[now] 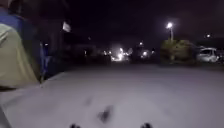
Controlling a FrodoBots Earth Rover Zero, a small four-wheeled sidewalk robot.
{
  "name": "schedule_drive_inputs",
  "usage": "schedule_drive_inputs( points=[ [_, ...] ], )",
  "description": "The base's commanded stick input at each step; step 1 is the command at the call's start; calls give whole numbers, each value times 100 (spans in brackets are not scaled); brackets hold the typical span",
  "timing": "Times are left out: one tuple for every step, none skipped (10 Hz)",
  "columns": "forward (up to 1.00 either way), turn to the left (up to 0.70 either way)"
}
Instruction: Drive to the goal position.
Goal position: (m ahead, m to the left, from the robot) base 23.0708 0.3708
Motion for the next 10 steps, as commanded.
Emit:
schedule_drive_inputs(
  points=[
    [85, 0],
    [85, 0],
    [85, 0],
    [85, 0],
    [85, 0],
    [85, 0],
    [85, 0],
    [85, 0],
    [85, 0],
    [85, 0]
  ],
)
